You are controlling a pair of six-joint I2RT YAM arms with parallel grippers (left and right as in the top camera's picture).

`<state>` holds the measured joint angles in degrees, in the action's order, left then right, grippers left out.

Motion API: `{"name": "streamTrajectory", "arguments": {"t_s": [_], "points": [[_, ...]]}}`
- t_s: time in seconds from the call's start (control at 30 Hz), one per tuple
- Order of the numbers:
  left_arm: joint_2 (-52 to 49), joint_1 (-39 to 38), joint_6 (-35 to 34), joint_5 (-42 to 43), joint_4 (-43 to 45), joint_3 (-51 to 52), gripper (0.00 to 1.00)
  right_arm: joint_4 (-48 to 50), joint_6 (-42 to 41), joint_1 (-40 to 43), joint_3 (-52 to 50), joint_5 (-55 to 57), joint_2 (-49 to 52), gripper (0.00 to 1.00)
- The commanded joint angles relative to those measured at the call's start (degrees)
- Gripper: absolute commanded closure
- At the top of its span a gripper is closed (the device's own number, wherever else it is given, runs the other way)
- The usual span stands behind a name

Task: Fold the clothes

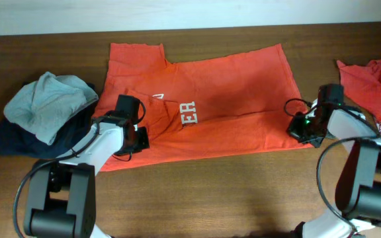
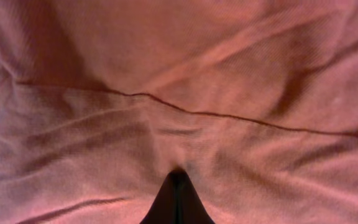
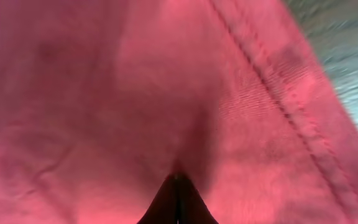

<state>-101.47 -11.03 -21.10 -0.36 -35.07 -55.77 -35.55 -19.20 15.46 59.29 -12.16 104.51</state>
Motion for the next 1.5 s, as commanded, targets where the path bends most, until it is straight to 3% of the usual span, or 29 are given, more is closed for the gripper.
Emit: {"name": "streamTrajectory", "arguments": {"t_s": [0.0,0.13,0.2,0.3,0.5,0.7,0.73,0.77,0.8,0.87,0.93,1.03,1.13,1.33,1.47], "points": [[-5.8,0.4,-3.7,2.0,-2.6,2.4,0.99,-0.6,0.7,0.4,-1.7,0.9,3.9,0.96],[-5.8,0.4,-3.7,2.3,-6.9,2.4,1.00,-12.1,-12.1,1.2,-2.2,20.4,4.3,0.96],[-5.8,0.4,-3.7,2.3,-9.8,2.4,1.00,-16.4,-14.4,2.3,-2.2,29.6,3.5,0.96],[-5.8,0.4,-3.7,2.3,-13.0,2.4,0.99,-20.3,-16.4,4.0,-2.2,35.1,1.3,0.96],[-5.8,0.4,-1.1,2.3,-18.3,2.4,0.99,-20.3,-16.2,5.2,-2.2,34.6,-1.7,0.96],[-0.8,0.4,0.2,2.4,-21.8,0.9,0.99,-17.6,-12.5,5.2,1.3,25.0,-3.9,0.96],[1.7,0.4,0.5,2.4,-23.5,-0.7,0.90,-17.6,-10.7,5.2,2.7,22.8,-4.8,0.96],[4.4,0.4,1.5,2.6,-25.0,-2.6,0.71,-17.6,-8.9,5.2,4.8,19.4,-6.2,0.96],[6.3,0.4,1.5,2.5,-26.5,-4.2,0.61,-17.6,-6.9,5.2,6.5,16.2,-7.2,0.94],[9.8,0.4,1.5,2.5,-28.2,-7.6,0.47,-17.1,-2.7,5.2,9.5,9.9,-8.3,0.91],[13.5,0.4,5.5,2.6,-26.2,-12.8,0.31,-14.7,8.3,5.2,14.3,-4.6,-9.0,0.83],[14.8,0.4,15.9,2.5,-15.1,-19.0,0.36,-10.4,13.2,5.0,17.8,-18.0,-9.0,0.68],[11.5,1.4,17.0,2.6,-8.5,-21.1,0.38,-7.8,13.2,4.2,17.8,-19.6,-8.8,0.63],[-7.3,4.6,26.5,11.5,-0.2,-30.9,0.38,-8.3,13.2,2.0,17.8,-19.5,-8.6,0.62],[-23.2,4.5,30.5,9.1,2.1,-46.1,0.37,-9.6,13.2,0.2,17.7,-19.2,-8.6,0.62]]}}
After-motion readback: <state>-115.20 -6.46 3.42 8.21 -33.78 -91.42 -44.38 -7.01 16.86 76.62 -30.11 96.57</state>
